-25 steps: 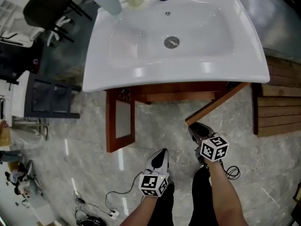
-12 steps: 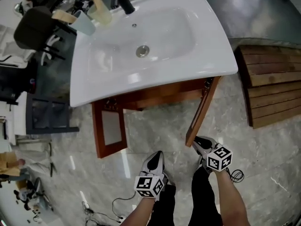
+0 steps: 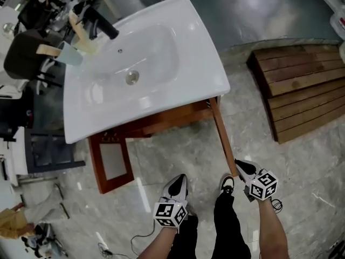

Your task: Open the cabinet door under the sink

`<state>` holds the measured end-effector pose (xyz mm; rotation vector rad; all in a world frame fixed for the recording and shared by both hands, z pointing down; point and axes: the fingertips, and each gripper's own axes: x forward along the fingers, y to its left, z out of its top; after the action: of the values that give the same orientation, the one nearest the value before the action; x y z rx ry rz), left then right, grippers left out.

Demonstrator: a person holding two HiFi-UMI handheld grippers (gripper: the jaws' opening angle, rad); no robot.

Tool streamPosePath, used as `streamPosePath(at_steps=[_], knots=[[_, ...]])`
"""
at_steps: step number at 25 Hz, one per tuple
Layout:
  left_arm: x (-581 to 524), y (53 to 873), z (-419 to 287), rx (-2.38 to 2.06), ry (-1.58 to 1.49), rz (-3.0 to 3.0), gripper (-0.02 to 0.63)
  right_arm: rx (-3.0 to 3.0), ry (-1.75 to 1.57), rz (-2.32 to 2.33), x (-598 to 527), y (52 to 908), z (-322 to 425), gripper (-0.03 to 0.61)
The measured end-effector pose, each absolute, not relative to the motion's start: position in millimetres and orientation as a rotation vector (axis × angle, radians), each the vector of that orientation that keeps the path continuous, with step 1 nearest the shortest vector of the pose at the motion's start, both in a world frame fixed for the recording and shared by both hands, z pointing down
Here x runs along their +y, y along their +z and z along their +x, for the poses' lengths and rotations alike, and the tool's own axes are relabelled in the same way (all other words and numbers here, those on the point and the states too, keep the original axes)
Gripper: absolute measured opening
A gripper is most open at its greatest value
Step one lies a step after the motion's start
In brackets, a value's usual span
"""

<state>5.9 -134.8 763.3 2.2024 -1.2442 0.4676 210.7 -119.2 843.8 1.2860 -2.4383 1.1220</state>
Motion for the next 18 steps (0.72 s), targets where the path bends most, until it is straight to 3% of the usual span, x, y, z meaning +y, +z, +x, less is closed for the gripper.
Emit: streamPosePath(at_steps=[9, 11, 18], knots=[[-141, 750, 26, -1.2, 0.481, 2.242, 0.018, -2.37, 0.959, 1.217, -115, 847, 213, 0.044], [-139, 741, 22, -1.199, 0.481, 2.245, 0.018, -2.286, 0.928, 1.268, -104, 851, 215, 0.01], [-111, 698, 21, -1.162, 0.487, 2.248, 0.018, -2.112, 1.045, 1.133, -16, 836, 196, 0.002]])
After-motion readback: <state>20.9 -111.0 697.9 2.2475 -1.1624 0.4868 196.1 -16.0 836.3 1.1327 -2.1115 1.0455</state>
